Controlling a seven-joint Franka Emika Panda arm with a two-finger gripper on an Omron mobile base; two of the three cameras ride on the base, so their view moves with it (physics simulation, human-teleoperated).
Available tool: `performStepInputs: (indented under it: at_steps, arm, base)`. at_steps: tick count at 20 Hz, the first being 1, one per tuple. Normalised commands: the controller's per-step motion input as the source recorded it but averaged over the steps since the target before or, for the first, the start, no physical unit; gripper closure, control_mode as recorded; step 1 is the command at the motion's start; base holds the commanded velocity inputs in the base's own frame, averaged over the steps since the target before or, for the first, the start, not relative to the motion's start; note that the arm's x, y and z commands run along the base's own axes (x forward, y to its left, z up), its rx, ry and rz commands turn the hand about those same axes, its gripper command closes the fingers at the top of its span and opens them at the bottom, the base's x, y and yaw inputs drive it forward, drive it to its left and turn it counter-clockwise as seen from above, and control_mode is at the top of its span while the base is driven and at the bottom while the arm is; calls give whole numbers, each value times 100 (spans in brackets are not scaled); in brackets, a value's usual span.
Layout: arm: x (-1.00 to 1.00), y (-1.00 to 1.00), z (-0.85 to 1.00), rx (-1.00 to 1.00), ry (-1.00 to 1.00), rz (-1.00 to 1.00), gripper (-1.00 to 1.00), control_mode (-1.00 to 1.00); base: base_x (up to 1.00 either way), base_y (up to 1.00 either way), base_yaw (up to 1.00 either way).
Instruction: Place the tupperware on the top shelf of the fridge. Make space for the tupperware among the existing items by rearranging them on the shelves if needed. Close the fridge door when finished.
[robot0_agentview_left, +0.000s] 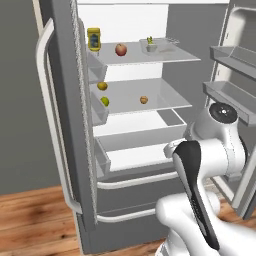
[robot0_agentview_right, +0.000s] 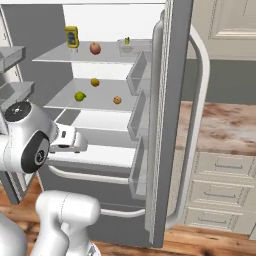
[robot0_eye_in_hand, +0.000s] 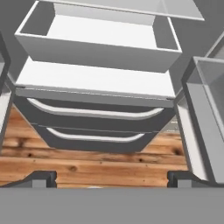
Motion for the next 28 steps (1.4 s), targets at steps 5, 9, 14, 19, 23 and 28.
performStepInputs:
  at_steps: [5,9,14,19,23,28]
  arm:
    - [0,0,0,0,0,-1,-100,-100]
    - [-3,0,0,0,0,0,-100,-100]
    - [-33,0,-6,0,0,0,-100,-100]
    - [-33,24,-10,-4,-1,8,-100,-100]
    - [-20,48,0,-11,0,14,-100,-100]
    - [-42,51,0,-16,0,17,-100,-100]
  base:
    - [-2,0,-8]
    - [0,0,0]
    - [0,0,0]
    - [0,0,0]
    - [0,0,0]
    - [0,0,0]
